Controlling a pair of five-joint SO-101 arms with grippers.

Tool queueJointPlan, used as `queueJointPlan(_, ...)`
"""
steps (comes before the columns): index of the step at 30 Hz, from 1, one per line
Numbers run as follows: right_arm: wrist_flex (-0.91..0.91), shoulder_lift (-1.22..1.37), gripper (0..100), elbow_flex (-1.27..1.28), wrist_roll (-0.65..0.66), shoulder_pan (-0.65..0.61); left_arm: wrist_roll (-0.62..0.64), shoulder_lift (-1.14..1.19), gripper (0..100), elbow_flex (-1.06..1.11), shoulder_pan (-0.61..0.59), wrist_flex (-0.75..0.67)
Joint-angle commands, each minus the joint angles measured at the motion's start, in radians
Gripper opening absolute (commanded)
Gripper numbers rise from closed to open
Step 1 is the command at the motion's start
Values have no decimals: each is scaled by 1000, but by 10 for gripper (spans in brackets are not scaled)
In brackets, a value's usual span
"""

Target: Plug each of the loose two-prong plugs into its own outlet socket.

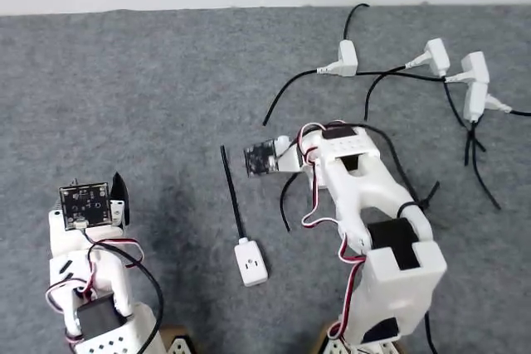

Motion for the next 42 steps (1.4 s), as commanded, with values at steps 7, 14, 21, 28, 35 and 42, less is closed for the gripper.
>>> queueJointPlan(7, 5, 61, 259, -87, 87, -1, -12, -11, 225, -10, 8, -26)
queueJointPlan(14, 48, 61, 259, -92, 204, -4, -12, -11, 225, -10, 8, -26)
queueJointPlan(21, 59, 62, 70, -87, 201, -5, -12, -11, 225, -10, 9, -26)
queueJointPlan(28, 59, 62, 17, -87, 199, -2, -12, -11, 225, -10, 9, -26)
queueJointPlan(35, 116, 56, 9, -92, 204, -4, -12, -11, 225, -10, 9, -26)
queueJointPlan(42, 364, -58, 9, -152, 199, -7, -12, -11, 225, -10, 9, -26)
